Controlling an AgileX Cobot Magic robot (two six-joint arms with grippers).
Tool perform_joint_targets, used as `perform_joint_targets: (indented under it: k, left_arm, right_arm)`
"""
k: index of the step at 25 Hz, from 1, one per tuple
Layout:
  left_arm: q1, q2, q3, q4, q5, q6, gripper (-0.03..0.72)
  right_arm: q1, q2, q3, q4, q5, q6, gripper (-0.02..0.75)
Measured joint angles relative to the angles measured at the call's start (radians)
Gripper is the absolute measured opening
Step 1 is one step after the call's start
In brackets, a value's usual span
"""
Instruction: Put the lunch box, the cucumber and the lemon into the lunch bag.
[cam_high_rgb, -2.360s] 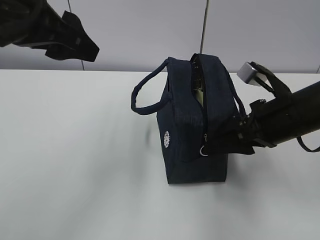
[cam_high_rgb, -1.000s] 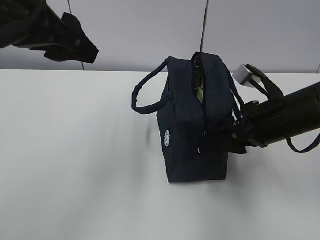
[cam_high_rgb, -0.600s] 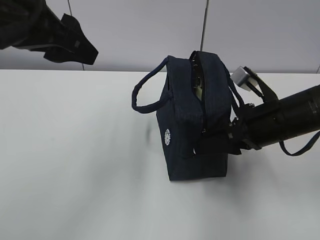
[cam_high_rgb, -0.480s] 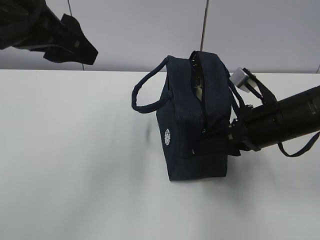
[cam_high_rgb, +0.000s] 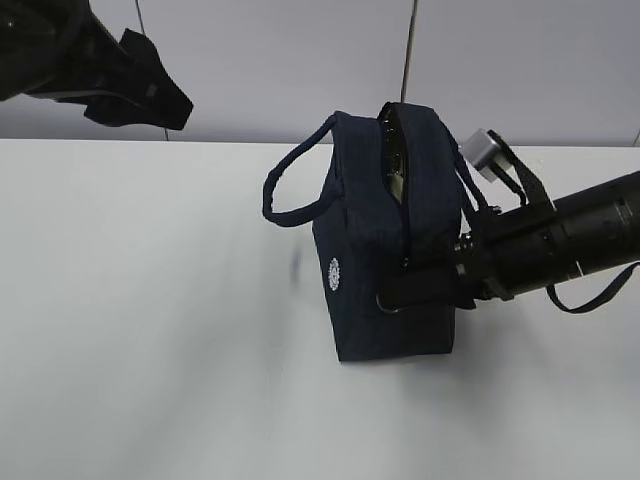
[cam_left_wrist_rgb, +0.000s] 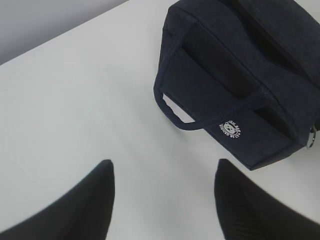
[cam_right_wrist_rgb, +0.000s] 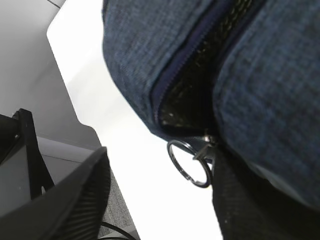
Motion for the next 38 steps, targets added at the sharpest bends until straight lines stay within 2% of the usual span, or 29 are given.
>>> perform_joint_targets:
  k: [6, 14, 17, 28, 38]
  left_arm:
    - [0.000, 0.000, 0.000, 0.004, 0.002, 0.000, 0.437]
    - [0.000, 0.000, 0.000, 0.009, 0.004, 0.000, 0.436]
    - [0.000, 0.000, 0.000, 0.009, 0.004, 0.000, 0.436]
    - [0.000, 0.000, 0.000, 0.011, 0.005, 0.000, 0.430]
    - [0.000, 0.000, 0.000, 0.013, 0.007, 0.000, 0.417]
  right_arm:
    - [0.000, 0.050, 0.000, 0.026, 0.019, -0.013, 0.469]
    - [0.000, 0.061, -0.002, 0.079, 0.023, -0.057, 0.321]
    - [0.000, 0.065, -0.002, 0.088, 0.047, -0.072, 0.290]
    - [0.000, 0.067, -0.005, 0.112, 0.093, -0.095, 0.279]
    - [0.000, 0.067, -0.005, 0.207, 0.082, -0.114, 0.277]
